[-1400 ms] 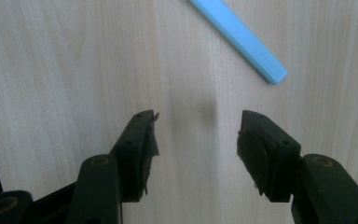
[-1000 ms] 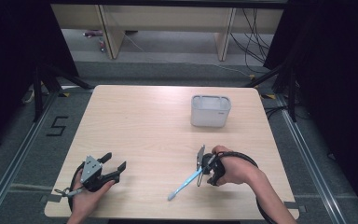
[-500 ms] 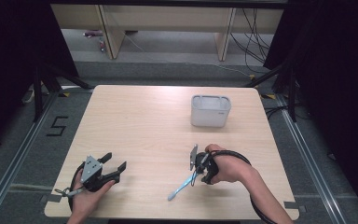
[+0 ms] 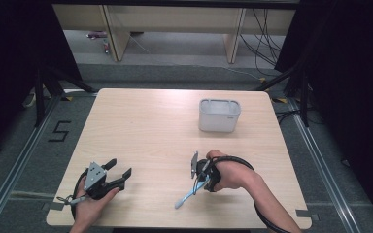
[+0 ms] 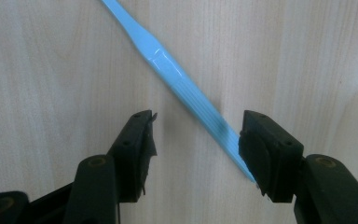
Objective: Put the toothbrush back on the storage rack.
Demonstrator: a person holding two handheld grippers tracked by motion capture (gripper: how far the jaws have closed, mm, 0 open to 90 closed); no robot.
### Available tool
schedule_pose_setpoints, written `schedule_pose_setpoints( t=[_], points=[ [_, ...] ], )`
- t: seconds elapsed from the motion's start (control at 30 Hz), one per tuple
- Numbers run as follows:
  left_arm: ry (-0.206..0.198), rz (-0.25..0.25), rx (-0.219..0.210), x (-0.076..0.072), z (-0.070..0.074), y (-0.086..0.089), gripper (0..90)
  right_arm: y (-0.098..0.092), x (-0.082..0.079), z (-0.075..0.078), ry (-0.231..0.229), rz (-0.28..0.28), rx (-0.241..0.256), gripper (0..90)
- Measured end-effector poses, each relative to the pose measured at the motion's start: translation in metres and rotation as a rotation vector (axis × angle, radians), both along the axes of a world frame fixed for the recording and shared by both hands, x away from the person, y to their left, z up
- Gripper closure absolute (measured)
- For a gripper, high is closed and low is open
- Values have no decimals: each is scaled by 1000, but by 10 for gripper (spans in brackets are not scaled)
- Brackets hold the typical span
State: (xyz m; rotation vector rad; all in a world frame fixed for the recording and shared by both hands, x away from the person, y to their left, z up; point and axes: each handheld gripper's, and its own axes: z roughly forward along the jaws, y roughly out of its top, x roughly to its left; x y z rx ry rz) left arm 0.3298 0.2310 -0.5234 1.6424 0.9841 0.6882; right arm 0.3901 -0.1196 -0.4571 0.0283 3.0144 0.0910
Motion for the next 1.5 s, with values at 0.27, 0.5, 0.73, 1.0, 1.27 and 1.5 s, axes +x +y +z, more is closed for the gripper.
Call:
schedule_pose_setpoints(
  t=[0.27, 0.5, 0.73, 1.0, 1.27, 1.5],
  points=[
    [10, 2, 13, -1, 1, 0, 292, 7, 0, -8, 28, 24, -10, 451],
    [1, -3, 5, 0, 0, 0, 292, 15, 0, -11, 43, 51, -2, 450],
    [6, 0, 10, -1, 0, -1, 291, 17, 1, -16, 61, 57, -7, 456],
    [10, 1, 15, -1, 1, -1, 291, 18, 5, -18, 68, 89, -4, 465],
    [0, -4, 6, -1, 0, -1, 291, 20, 5, -19, 80, 62, -12, 484],
    [2, -5, 10, -1, 0, -1, 291, 20, 5, -19, 105, 52, -18, 555]
  ],
)
